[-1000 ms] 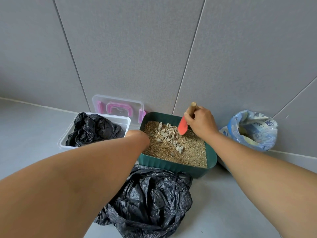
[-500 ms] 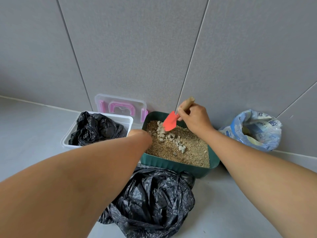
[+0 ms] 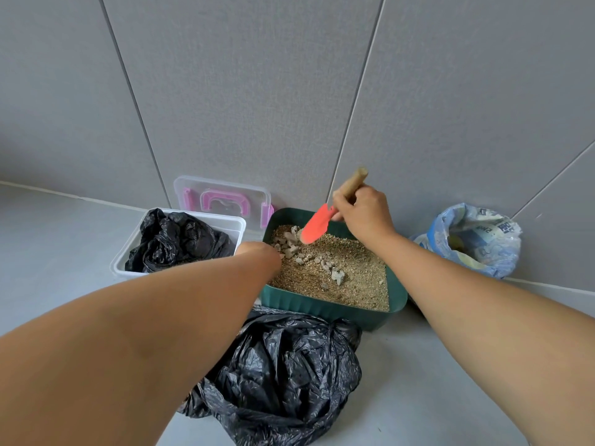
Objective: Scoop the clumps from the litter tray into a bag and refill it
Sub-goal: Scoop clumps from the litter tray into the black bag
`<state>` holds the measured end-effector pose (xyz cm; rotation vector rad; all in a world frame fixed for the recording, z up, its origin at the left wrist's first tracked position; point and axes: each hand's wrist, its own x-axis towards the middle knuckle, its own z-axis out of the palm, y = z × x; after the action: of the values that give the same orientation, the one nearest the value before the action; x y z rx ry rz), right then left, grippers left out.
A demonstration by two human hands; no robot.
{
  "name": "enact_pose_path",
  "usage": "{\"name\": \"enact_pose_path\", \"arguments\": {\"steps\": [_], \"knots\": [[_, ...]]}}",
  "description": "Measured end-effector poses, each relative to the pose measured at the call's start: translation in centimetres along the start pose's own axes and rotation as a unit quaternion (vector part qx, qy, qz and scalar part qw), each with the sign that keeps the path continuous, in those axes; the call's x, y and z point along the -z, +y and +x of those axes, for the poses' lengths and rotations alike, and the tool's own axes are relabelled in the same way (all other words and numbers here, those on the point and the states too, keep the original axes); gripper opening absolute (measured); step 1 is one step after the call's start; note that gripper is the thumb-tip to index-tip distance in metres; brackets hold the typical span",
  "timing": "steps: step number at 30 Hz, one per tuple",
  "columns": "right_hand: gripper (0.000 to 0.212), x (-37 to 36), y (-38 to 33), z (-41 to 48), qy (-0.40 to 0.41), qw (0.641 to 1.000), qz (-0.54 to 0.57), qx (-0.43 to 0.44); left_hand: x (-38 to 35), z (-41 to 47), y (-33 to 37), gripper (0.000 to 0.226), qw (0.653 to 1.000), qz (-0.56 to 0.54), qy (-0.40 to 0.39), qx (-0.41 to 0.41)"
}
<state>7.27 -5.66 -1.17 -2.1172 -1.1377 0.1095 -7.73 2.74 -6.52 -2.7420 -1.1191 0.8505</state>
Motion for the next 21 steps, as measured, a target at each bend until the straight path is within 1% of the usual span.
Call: {"name": "enact_pose_path", "arguments": {"steps": [1, 2, 4, 6, 8, 10, 12, 15, 17, 18, 19, 21], "knots": [[0.029, 0.2, -0.3, 0.2, 0.019, 1.000, -0.006, 0.001, 0.0, 0.0, 0.0, 0.035, 1.000, 0.000, 0.001, 0.000], [0.028, 0.5, -0.5, 0.4, 0.034, 0.999, -0.039, 0.012, 0.0, -0.1, 0.0, 0.035, 1.000, 0.001, 0.000, -0.001], [0.025, 0.9, -0.8, 0.3, 0.042, 0.987, -0.147, 0.040, 0.1, -0.1, 0.0, 0.035, 1.000, 0.001, -0.003, 0.001], [0.023, 0.9, -0.7, -0.1, 0.018, 0.969, -0.241, 0.049, 0.1, 0.0, 0.0, 0.035, 1.000, 0.000, -0.004, 0.006], [0.023, 0.8, -0.4, -0.4, -0.020, 0.955, -0.293, 0.035, 0.0, 0.0, 0.0, 0.034, 1.000, -0.001, -0.003, 0.005], [0.024, 0.5, 0.1, -0.6, -0.044, 0.958, -0.283, 0.017, -0.1, 0.0, 0.0, 0.034, 1.000, 0.001, 0.000, 0.002], [0.028, 0.3, 0.5, -0.6, -0.046, 0.972, -0.229, 0.013, -0.1, 0.0, 0.0, 0.034, 1.000, 0.001, 0.002, 0.002], [0.028, 0.3, 0.4, -0.3, -0.019, 0.997, -0.076, 0.001, 0.0, 0.0, 0.0, 0.034, 1.000, 0.002, 0.002, 0.001], [0.028, 0.4, 0.0, 0.1, 0.007, 1.000, 0.007, -0.022, 0.0, 0.0, 0.0, 0.034, 1.000, 0.009, 0.000, -0.003], [0.029, 0.4, -0.3, 0.2, 0.021, 0.999, 0.014, -0.024, 0.0, 0.0, 0.0, 0.034, 1.000, 0.010, -0.001, -0.002], [0.029, 0.5, -0.5, 0.3, 0.031, 0.999, -0.003, -0.018, -0.1, 0.1, 0.0, 0.034, 1.000, 0.008, -0.001, 0.000], [0.028, 0.4, -0.6, 0.4, 0.039, 0.995, -0.092, 0.015, -0.2, 0.2, 0.0, 0.034, 1.000, 0.002, 0.002, 0.005]]}}
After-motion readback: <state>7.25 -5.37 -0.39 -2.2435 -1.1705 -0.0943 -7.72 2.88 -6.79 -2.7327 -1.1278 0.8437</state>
